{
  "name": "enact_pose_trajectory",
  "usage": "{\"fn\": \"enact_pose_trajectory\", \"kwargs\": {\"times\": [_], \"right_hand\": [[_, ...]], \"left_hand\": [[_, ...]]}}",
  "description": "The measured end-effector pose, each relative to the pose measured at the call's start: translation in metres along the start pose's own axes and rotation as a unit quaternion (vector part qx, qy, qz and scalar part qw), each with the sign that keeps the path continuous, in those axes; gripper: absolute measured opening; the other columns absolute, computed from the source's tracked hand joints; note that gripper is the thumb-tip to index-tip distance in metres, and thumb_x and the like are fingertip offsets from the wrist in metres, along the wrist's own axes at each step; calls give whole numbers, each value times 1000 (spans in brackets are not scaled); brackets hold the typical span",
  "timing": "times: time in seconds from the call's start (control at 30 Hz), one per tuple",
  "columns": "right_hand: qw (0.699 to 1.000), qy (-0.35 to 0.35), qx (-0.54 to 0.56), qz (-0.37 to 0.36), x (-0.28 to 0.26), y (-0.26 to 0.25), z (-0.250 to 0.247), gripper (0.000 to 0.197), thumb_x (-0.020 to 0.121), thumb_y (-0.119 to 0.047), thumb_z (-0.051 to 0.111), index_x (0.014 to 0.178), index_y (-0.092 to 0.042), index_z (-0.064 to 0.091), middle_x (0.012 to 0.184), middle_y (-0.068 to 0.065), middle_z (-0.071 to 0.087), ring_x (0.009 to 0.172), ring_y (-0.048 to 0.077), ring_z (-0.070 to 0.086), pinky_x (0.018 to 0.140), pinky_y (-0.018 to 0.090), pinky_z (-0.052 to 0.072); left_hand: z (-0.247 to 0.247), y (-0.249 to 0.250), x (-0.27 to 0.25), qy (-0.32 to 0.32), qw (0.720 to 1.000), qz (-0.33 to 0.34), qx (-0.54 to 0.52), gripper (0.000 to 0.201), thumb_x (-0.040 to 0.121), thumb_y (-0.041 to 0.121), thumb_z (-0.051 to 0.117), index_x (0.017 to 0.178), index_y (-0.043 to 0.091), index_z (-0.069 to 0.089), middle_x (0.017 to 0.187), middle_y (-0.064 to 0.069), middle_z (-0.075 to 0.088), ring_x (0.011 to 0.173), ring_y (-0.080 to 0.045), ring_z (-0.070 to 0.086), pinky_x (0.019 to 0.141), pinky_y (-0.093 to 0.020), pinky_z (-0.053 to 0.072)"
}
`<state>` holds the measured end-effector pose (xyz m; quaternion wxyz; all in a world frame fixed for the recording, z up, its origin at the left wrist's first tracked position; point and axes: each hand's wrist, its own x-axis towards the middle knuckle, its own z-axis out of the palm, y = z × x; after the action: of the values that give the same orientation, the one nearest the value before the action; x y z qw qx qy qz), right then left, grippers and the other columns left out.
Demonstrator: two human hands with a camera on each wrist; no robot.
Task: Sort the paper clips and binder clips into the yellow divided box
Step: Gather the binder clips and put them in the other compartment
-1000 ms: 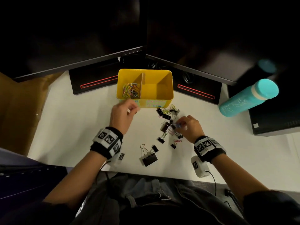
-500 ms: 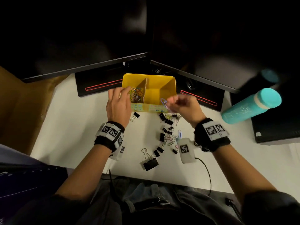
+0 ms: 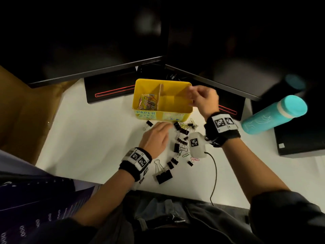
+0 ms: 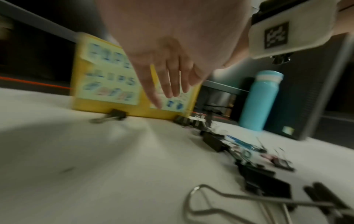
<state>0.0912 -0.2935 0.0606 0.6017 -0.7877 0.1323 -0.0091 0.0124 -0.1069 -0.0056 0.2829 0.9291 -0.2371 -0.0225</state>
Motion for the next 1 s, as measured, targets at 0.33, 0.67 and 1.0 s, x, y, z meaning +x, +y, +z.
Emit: {"fn": "enact_pose_trajectory", "kwargs": {"times": [0.33,0.67,1.0], "right_hand": [[892,-171,-410,-77,-54,123,-42,61,85,-3,56,138,-26,40,144,7,43,129,28,42,104,47,41],[916,-164,-310,-193,-70,107,-30,13,77,-22,75,88,-19,72,96,4,64,92,22,58,78,40,51],[877,-60,-450,-157,-38,102,-55,44,80,-6,57,124,-14,58,123,9,60,112,29,51,89,46,48]], "left_hand": [[31,9,10,-206,959,100,165,52,90,52,40,130,19,47,157,-3,9,141,-25,16,100,-49,39],[2,-26,-35,-121,992,-4,-23,25,86,23,63,106,8,62,118,0,46,96,-20,58,81,-38,53],[-16,-46,-34,33,986,-69,-147,22,78,-3,69,99,0,67,103,-11,55,95,-19,57,86,-25,49]]}}
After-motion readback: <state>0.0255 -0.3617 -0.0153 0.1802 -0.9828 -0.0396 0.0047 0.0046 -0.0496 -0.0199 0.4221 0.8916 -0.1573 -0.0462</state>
